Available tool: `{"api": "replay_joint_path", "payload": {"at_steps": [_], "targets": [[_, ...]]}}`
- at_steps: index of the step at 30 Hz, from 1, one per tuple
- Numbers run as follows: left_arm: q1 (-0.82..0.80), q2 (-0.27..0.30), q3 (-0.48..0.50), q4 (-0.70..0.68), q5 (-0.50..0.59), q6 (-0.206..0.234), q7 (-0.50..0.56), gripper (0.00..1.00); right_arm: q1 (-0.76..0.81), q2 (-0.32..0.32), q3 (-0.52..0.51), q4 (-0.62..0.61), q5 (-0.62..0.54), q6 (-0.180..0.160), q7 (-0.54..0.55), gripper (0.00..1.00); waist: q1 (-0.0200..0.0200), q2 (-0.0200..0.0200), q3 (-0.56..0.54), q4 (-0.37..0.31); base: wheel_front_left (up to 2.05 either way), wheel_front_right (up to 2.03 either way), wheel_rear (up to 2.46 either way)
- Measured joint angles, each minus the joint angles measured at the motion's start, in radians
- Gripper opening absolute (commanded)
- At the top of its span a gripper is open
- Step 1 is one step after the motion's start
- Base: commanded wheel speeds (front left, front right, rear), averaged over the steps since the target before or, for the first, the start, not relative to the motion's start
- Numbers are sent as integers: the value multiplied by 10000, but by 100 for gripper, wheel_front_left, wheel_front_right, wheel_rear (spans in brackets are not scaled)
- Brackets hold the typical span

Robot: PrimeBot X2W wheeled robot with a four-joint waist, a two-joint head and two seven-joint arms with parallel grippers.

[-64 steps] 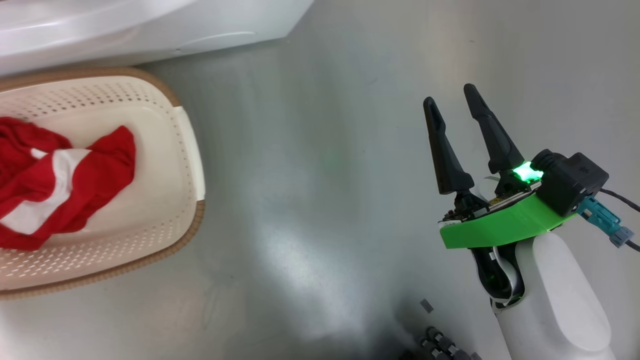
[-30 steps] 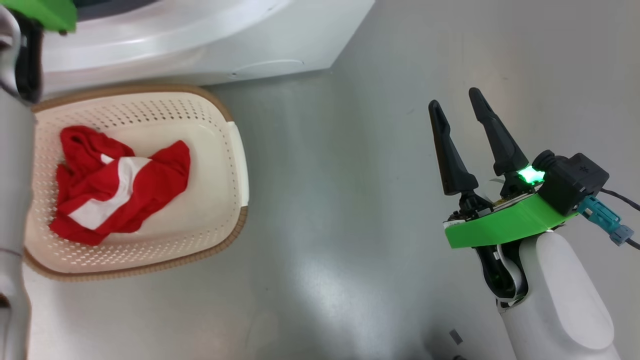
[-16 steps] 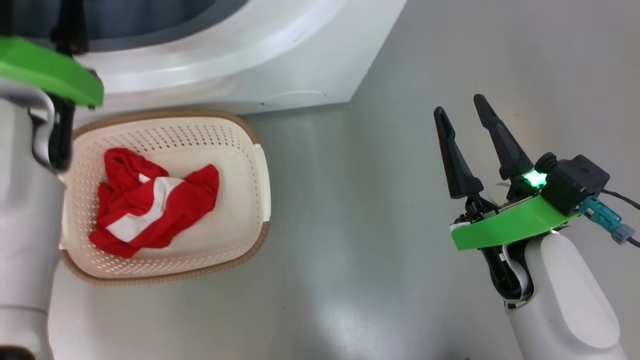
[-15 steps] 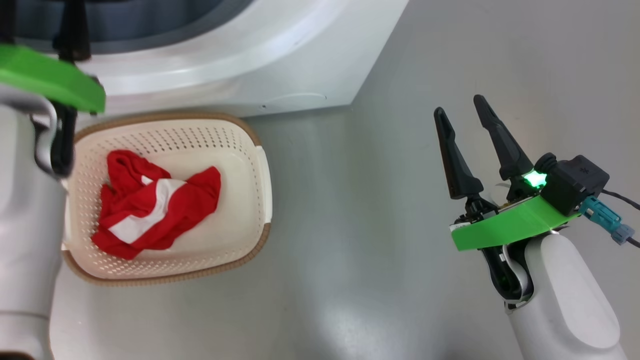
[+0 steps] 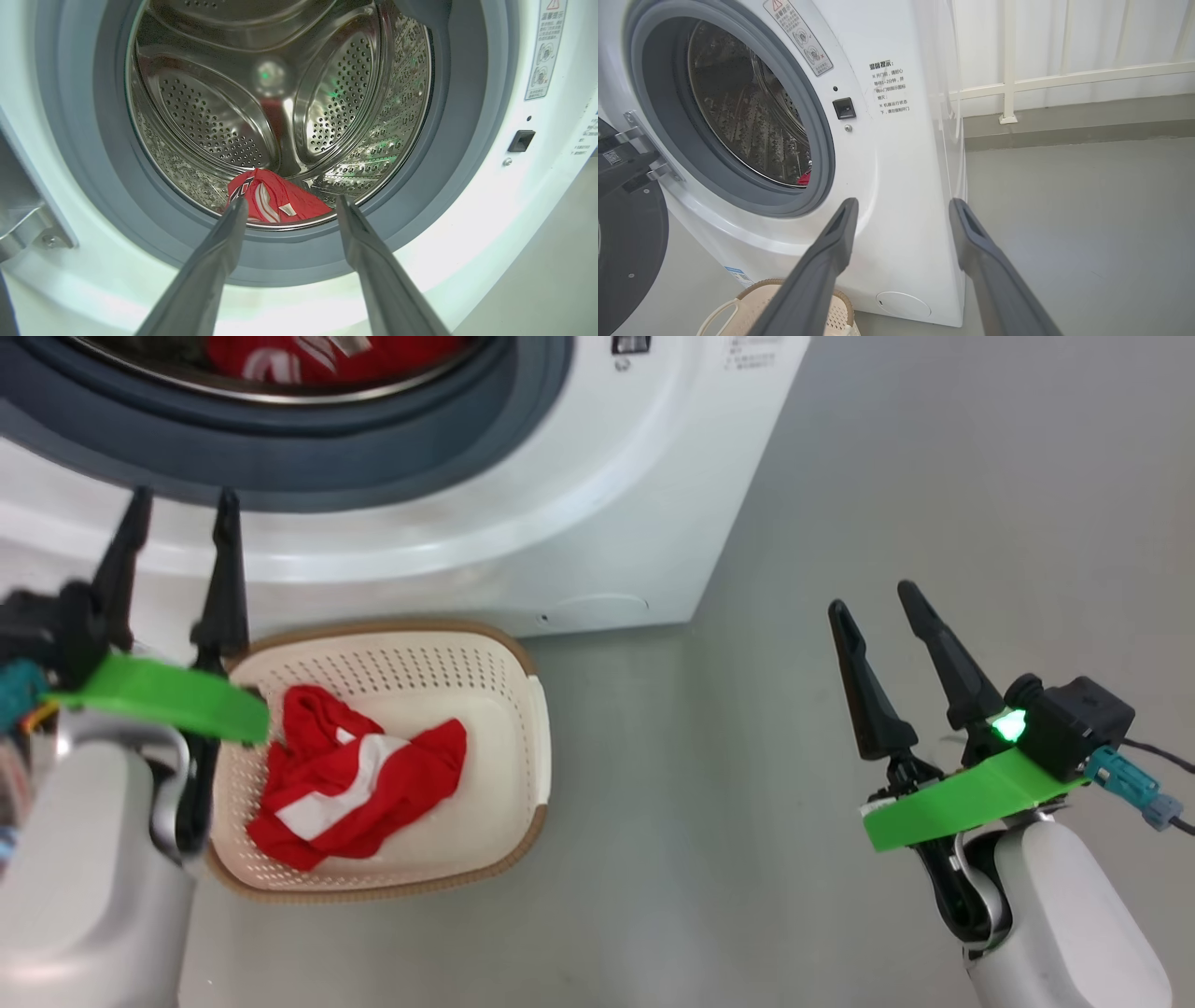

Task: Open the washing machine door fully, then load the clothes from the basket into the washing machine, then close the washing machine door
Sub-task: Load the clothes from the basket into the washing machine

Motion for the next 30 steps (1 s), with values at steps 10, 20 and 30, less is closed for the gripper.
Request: {"api": "replay_joint_path", "payload": {"at_steps": [10,20,30], "targets": [[2523,12,351,-1776,328,295,2,100,523,-178,29,134,100,0,0,100,0,0,-1058,363,0,0,0],[4426,-2,953,-3041,295,516,2,100,916,-257,-13,69,497,0,0,100,-1,0,-1815,697,0,0,0],[5975,-245,1333,-3820,334,600,2,100,1383,-391,-50,155,495,0,0,100,0,0,-2358,896,0,0,0]]}}
